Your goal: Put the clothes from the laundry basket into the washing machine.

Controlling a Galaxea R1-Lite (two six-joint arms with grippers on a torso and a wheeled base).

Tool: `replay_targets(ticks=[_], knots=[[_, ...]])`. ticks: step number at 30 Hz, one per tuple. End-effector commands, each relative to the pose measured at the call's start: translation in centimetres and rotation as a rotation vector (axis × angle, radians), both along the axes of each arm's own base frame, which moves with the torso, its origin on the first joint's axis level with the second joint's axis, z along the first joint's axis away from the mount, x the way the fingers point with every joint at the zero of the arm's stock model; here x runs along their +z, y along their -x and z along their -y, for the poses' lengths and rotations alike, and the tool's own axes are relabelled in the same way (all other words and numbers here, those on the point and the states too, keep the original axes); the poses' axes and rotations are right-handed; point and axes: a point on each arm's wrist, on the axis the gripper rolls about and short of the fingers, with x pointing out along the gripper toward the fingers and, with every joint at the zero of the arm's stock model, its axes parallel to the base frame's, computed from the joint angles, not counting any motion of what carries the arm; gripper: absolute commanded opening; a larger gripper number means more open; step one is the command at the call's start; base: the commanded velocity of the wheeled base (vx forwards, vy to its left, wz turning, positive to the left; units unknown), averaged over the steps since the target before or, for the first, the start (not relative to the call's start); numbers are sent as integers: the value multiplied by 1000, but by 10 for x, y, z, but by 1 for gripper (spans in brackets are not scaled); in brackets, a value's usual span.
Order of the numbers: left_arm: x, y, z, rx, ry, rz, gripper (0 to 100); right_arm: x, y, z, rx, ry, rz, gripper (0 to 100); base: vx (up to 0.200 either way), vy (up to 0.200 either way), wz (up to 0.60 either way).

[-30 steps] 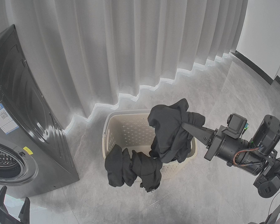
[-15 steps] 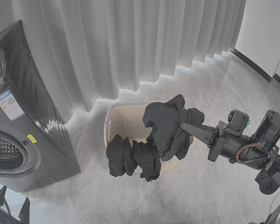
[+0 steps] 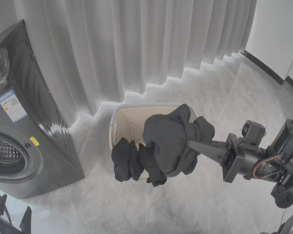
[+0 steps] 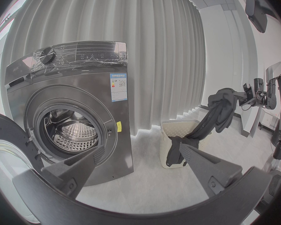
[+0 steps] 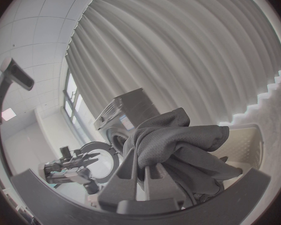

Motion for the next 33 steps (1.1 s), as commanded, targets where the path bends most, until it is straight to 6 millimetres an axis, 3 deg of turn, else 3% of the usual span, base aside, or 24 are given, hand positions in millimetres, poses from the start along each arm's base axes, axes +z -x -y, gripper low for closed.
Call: replay_targets(ticks=[1, 7, 15, 19, 23, 33], knots=[[-5, 0, 0, 0, 1, -5, 100, 1, 23, 4, 114, 12, 5, 0, 0, 0, 0], [-5, 0, 0, 0, 1, -5, 100, 14, 33, 13, 228, -1, 67, 0, 0, 0, 0], [-5, 0, 0, 0, 1, -5, 100, 17, 40, 15, 357, 11, 98, 0, 0, 0, 0], [-5, 0, 0, 0, 1, -5, 100, 16, 36, 15, 343, 13, 94, 0, 0, 0, 0], [-5, 0, 0, 0, 1, -5, 100, 10, 16, 18, 235, 21, 72, 0, 0, 0, 0], [-5, 0, 0, 0, 1, -5, 100, 9, 13, 15, 211, 18, 53, 0, 0, 0, 0]])
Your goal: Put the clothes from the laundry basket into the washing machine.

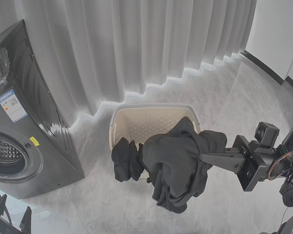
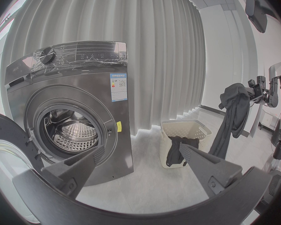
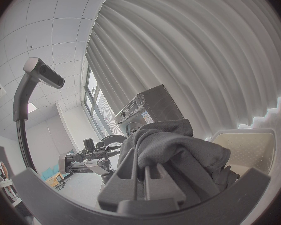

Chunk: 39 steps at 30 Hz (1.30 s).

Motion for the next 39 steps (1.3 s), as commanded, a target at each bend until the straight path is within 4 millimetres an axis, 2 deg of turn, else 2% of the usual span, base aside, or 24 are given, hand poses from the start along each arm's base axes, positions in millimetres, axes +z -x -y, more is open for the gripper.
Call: replay_targets(ticks=[1, 4, 13, 25, 34, 39], knots=[[-5, 0, 0, 1, 0, -5, 100, -3, -3, -1, -16, 5, -13, 0, 0, 0, 0], [-5, 0, 0, -1, 0, -5, 100, -3, -3, -1, -47, 0, -20, 0, 0, 0, 0], [-5, 0, 0, 1, 2, -5, 100, -6, -6, -4, -85, 1, -32, 0, 0, 0, 600], [-5, 0, 0, 1, -1, -5, 100, -7, -5, -6, -79, 2, -35, 0, 0, 0, 0], [-5, 0, 0, 1, -1, -5, 100, -10, -8, -4, -93, 23, -60, 0, 0, 0, 600], [-5, 0, 0, 1, -1, -5, 100, -14, -13, -3, -151, 67, -107, 0, 0, 0, 0]])
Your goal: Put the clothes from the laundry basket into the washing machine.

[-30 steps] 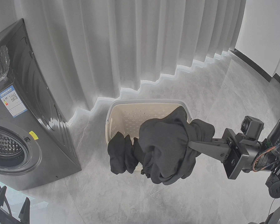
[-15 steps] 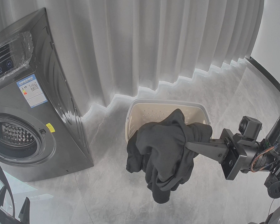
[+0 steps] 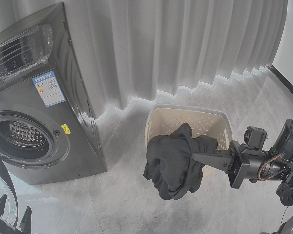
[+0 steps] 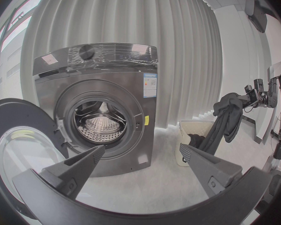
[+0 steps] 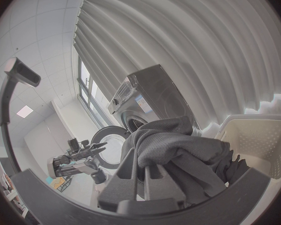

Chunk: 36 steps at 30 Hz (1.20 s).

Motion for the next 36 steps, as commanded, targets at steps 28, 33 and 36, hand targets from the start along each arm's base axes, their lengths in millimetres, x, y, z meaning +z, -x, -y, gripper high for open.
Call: replay_targets(ticks=[28, 33, 36], knots=[[-5, 0, 0, 0, 1, -5, 100, 4, 3, -16, -82, 11, 57, 0, 0, 0, 129], [-5, 0, 0, 2, -2, -5, 100, 2, 4, -16, -79, 16, 53, 0, 0, 0, 0], [-6, 0, 0, 2, -7, -6, 100, 1, 5, -16, -77, 19, 47, 0, 0, 0, 0]])
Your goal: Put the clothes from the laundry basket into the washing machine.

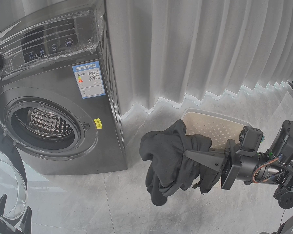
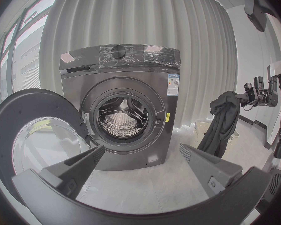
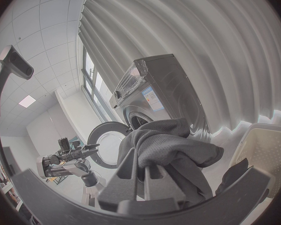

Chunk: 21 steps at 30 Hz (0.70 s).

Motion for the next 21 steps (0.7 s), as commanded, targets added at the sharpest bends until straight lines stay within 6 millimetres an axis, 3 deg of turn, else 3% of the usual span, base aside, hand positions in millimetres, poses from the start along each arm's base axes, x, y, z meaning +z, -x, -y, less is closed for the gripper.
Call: replay_targets(ticks=[1, 4, 13, 21], knots=[[-5, 0, 0, 1, -1, -4, 100, -1, 1, 0, 2, 3, -4, 0, 0, 0, 0], [-5, 0, 0, 1, 4, -3, 100, -1, -1, -1, 2, 3, -2, 0, 0, 0, 0], [-5, 0, 0, 0, 8, -3, 100, 0, -3, -2, 4, -7, 12, 0, 0, 0, 600], [-5, 0, 0, 1, 18, -3, 100, 0, 0, -6, 21, -8, 10, 0, 0, 0, 0]])
